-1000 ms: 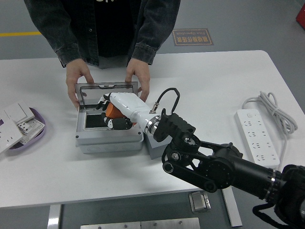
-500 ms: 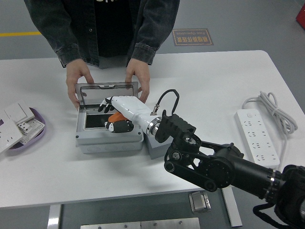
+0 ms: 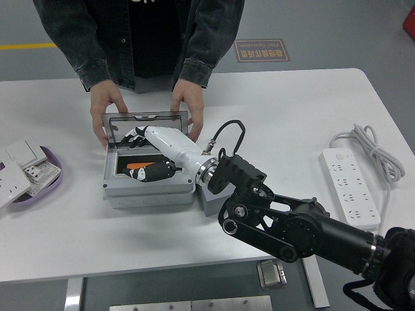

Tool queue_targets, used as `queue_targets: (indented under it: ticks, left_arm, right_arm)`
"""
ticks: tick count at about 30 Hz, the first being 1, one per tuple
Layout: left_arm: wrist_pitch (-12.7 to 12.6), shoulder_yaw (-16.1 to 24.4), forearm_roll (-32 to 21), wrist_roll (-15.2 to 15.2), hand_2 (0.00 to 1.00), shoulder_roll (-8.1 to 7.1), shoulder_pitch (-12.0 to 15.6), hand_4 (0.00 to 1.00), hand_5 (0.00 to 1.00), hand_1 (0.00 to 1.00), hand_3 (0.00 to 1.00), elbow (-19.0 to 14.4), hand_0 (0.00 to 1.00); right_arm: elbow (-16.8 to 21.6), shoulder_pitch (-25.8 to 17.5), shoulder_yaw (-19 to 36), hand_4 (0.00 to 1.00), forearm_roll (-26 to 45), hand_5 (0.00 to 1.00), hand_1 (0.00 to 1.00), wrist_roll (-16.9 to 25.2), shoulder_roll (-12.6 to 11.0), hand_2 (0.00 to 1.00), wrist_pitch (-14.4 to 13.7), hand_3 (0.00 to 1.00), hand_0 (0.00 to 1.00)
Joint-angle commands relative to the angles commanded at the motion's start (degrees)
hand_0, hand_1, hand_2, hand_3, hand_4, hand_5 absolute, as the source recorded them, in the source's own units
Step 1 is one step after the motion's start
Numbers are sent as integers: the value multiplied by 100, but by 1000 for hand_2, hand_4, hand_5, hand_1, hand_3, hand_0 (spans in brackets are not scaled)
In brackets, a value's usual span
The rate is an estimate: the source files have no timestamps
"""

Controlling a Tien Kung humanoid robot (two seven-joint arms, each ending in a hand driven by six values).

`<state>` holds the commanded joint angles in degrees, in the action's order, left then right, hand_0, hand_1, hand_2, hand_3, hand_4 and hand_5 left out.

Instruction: Pick up the cylinder from the cube,place it in the box,flap close box

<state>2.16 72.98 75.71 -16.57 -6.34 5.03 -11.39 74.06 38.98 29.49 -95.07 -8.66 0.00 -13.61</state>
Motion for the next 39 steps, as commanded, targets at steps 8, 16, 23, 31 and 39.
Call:
queue_targets:
  ticks: [8,16,23,31,39]
  left_arm:
    - [5,-22,2,1,555,2,-16,662,198,602,598,3,603]
    - [15,19,70,-24,554,-17,-31,662,205,603,597,-4,603]
    - [32,45,132,-24,554,-31,-64,663,216,603,598,-2,603]
    - [38,16,127,-19,553,-24,-58,663,216,603,597,4,603]
    - [34,-49,60,13,553,-7,-50,662,217,603,597,18,603]
  right_arm:
    - [201,501,242,866,243,361,679,-7,-277,674,-87,729,767]
    - [-551,1071,25,856,492,359,667,-7,-415,665,-26,722,755]
    - [-1353,1286,-291,845,936,363,663,191,-350,661,-13,720,753]
    - [-1291,1220,-482,838,949,367,659,252,-437,659,-42,720,742]
    - [-615,999,-580,836,701,371,657,211,-702,657,-72,718,738]
